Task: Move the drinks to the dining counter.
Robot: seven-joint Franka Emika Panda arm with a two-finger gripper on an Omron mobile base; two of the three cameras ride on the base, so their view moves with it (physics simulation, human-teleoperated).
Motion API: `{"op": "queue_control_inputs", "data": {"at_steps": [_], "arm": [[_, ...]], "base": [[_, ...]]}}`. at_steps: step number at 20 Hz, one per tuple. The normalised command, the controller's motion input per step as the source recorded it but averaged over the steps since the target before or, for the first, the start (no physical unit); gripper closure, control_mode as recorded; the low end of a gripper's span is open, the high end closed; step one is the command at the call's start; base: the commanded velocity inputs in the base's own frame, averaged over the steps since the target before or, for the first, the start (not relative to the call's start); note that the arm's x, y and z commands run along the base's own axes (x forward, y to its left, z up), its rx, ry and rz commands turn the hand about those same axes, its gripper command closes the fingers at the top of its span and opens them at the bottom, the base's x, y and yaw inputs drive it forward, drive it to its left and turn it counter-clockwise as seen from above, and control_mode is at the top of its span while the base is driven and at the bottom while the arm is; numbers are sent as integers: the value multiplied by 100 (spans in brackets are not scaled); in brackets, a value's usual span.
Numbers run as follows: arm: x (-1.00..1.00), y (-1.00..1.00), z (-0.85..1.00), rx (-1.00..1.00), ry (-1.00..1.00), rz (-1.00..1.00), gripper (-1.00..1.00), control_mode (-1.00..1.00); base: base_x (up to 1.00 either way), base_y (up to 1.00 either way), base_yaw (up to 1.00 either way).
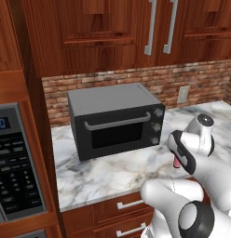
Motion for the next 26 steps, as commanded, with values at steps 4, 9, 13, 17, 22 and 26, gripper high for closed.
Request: {"op": "queue_control_inputs", "data": {"at_steps": [4,9,13,17,22,26], "arm": [[0,0,-1,0,0,0,-100,-100],[0,11,-11,0,0,0,100,-100],[0,18,-9,0,0,0,100,-100],[0,3,0,0,0,0,100,-100],[0,0,0,0,0,0,100,-100],[-29,0,16,0,-1,3,100,-100]], "base": [[0,0,0],[0,0,0],[0,0,0],[0,0,0],[0,0,0],[0,0,0]]}}
